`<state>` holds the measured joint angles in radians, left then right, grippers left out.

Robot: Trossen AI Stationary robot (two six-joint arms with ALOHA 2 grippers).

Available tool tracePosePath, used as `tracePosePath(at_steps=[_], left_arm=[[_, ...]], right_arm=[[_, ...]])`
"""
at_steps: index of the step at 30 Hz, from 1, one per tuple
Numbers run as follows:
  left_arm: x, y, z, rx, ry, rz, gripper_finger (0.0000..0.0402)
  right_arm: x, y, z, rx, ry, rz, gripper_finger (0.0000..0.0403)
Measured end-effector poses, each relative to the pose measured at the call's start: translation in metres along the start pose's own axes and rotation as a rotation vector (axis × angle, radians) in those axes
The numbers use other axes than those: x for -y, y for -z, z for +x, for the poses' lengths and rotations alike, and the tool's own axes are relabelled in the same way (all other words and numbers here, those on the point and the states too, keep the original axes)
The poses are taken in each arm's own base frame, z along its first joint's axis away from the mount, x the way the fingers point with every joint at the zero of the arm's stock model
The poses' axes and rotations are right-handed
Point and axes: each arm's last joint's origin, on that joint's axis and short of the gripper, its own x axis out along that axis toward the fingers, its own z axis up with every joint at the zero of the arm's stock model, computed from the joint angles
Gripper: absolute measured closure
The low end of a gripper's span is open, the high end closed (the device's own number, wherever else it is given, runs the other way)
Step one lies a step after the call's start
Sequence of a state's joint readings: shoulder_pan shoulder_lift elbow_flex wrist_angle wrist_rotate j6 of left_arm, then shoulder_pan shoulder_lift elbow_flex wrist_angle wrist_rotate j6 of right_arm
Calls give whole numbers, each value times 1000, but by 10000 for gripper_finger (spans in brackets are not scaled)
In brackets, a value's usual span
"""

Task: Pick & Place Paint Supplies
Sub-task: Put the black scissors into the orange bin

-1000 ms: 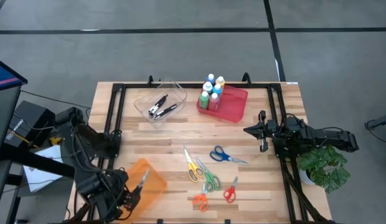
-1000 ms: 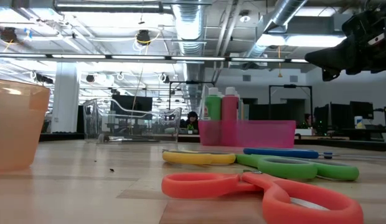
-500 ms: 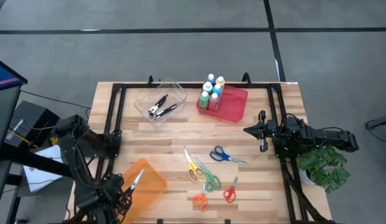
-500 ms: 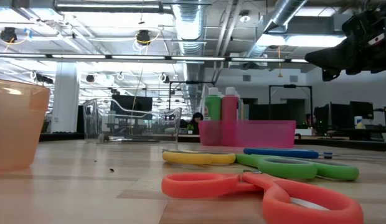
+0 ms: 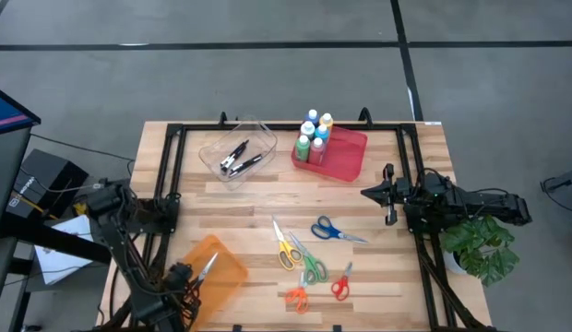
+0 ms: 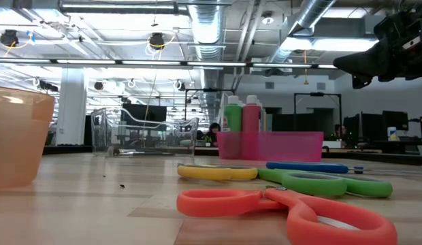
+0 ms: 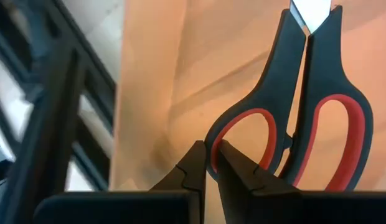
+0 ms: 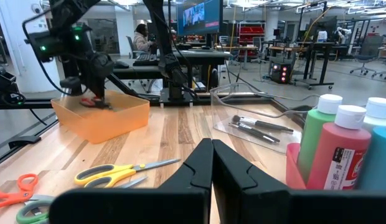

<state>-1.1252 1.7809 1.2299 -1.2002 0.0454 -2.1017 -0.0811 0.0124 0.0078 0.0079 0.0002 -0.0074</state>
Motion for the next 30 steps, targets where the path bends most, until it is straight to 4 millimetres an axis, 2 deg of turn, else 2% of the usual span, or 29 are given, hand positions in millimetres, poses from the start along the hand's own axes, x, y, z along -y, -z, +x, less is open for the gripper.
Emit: tracePosePath(at_steps=[9, 15, 22, 25, 30], left_arm=[[-2, -9, 31, -40, 52, 26, 384], [3, -15, 36, -116, 46, 105, 384], [3, -15, 36, -136, 42, 116, 382], [3, -15, 36, -158, 33, 120, 364], [3, -15, 34, -177, 35, 117, 301]], right_arm=[[0, 0, 0, 0, 0, 0, 403], [0, 0, 0, 0, 0, 0, 403], [0, 0, 0, 0, 0, 0, 403], [0, 0, 0, 0, 0, 0, 403], [0, 0, 0, 0, 0, 0, 403]])
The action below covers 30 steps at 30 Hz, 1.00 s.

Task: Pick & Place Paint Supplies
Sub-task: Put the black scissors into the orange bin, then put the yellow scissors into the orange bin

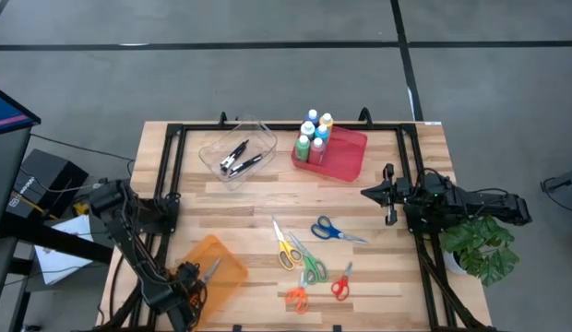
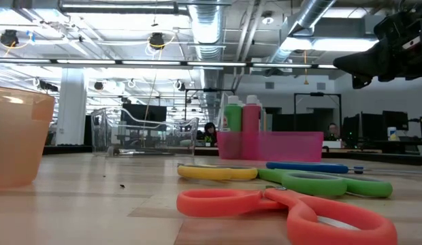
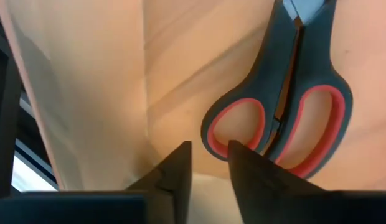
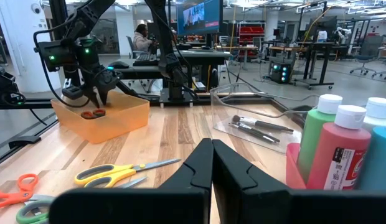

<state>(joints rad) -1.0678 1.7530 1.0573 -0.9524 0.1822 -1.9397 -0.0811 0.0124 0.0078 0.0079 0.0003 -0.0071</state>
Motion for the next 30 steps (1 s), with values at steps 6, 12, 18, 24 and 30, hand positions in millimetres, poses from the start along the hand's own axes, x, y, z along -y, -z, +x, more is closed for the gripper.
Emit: tracePosePath(at_steps=[6, 12, 18, 24, 30], left_arm=[[-4, -6, -19, -27, 65, -40, 228], [-28, -15, -64, -33, 218, -102, 201], [-57, -38, -125, 18, 631, -165, 203], [-74, -81, -178, 339, 1035, -106, 220], [-59, -147, -203, 817, 1057, 111, 243]], right_arm=[[0, 0, 0, 1, 0, 0, 403], [0, 0, 0, 1, 0, 0, 403], [0, 0, 0, 0, 0, 0, 403], [0, 0, 0, 0, 0, 0, 403], [0, 0, 0, 1, 0, 0, 403]])
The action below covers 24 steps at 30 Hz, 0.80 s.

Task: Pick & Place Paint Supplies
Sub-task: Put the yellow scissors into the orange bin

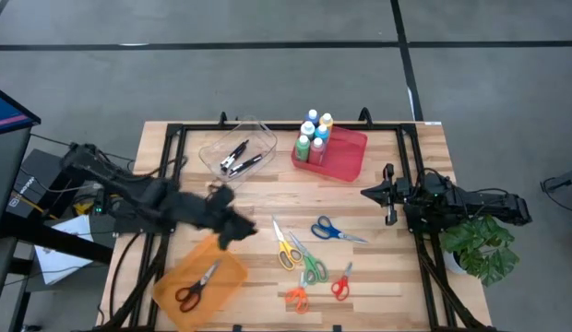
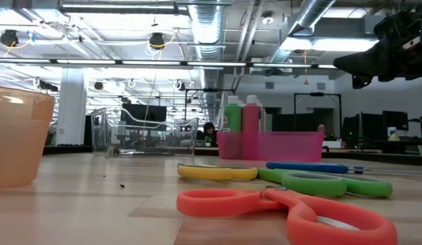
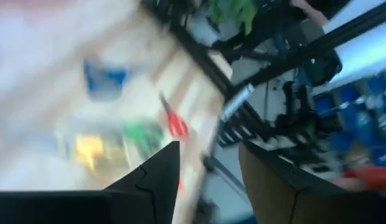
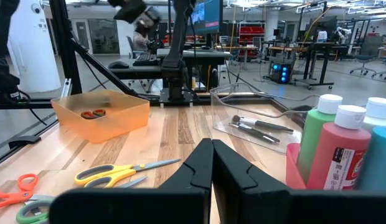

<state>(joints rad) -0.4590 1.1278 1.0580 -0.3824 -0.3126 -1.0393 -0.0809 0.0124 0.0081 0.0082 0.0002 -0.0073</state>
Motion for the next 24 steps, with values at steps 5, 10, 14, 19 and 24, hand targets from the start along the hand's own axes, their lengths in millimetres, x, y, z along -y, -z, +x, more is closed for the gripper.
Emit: tracePosePath(at_steps=[5, 10, 14, 19, 24], left_arm=[[-23, -22, 49, -61, -20, 270, 249], [-46, -12, 95, -278, -13, 487, 245], [-53, 1, 120, -360, -11, 663, 240], [-60, 11, 140, -392, -20, 796, 236], [-67, 20, 159, -412, 13, 927, 244]], right_arm=[[0, 0, 0, 0, 0, 0, 403], [0, 0, 0, 0, 0, 0, 403], [0, 0, 0, 0, 0, 0, 403], [0, 0, 0, 0, 0, 0, 403], [0, 0, 0, 0, 1, 0, 403]])
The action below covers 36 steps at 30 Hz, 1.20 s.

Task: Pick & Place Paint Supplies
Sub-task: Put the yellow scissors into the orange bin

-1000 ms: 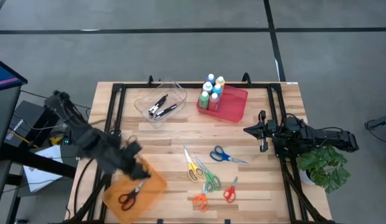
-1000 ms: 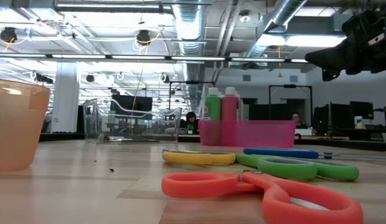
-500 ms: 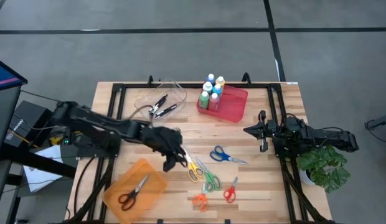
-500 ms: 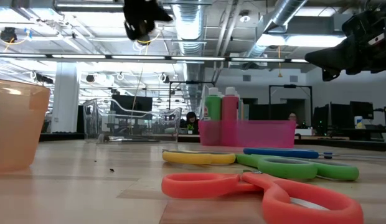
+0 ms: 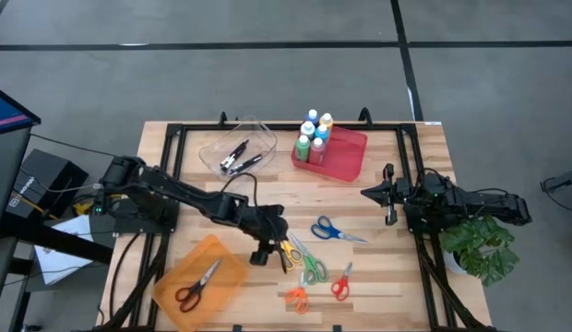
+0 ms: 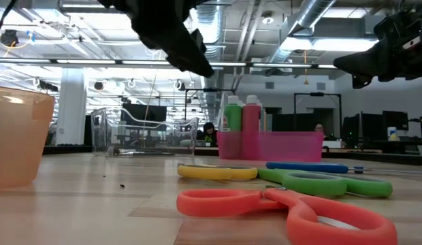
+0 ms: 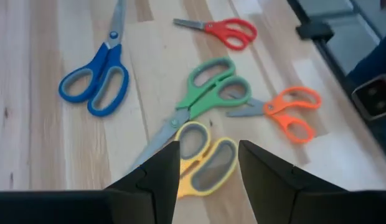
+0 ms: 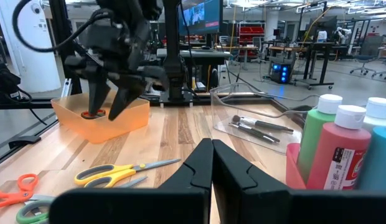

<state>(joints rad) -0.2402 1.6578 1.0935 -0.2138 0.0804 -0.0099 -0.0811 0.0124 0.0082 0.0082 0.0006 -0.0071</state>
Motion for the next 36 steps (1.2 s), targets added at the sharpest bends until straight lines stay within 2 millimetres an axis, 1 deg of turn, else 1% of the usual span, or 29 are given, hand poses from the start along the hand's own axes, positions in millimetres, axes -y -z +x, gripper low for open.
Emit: tracePosePath(at_steps=[6, 8, 12, 15, 19, 25, 33, 36], left_arm=[[2, 10, 26, -41, 17, 132, 246], [3, 13, 33, -45, 55, 166, 243], [4, 20, 44, -81, 126, 174, 235], [4, 26, 48, -121, 139, 168, 233], [2, 26, 46, -161, 130, 172, 233], [5, 17, 37, -273, 120, 275, 233], [5, -8, 28, -236, 87, 284, 234], [5, -10, 27, -233, 86, 285, 234]], right_arm=[[0, 0, 0, 0, -1, 0, 403], [0, 0, 0, -1, 0, 0, 403], [0, 0, 0, 0, 0, 0, 403], [0, 0, 0, -1, -1, 0, 403], [0, 0, 0, -1, 0, 0, 403], [0, 0, 0, -1, 0, 0, 403], [0, 0, 0, -1, 0, 0, 403], [0, 0, 0, -1, 0, 0, 403]])
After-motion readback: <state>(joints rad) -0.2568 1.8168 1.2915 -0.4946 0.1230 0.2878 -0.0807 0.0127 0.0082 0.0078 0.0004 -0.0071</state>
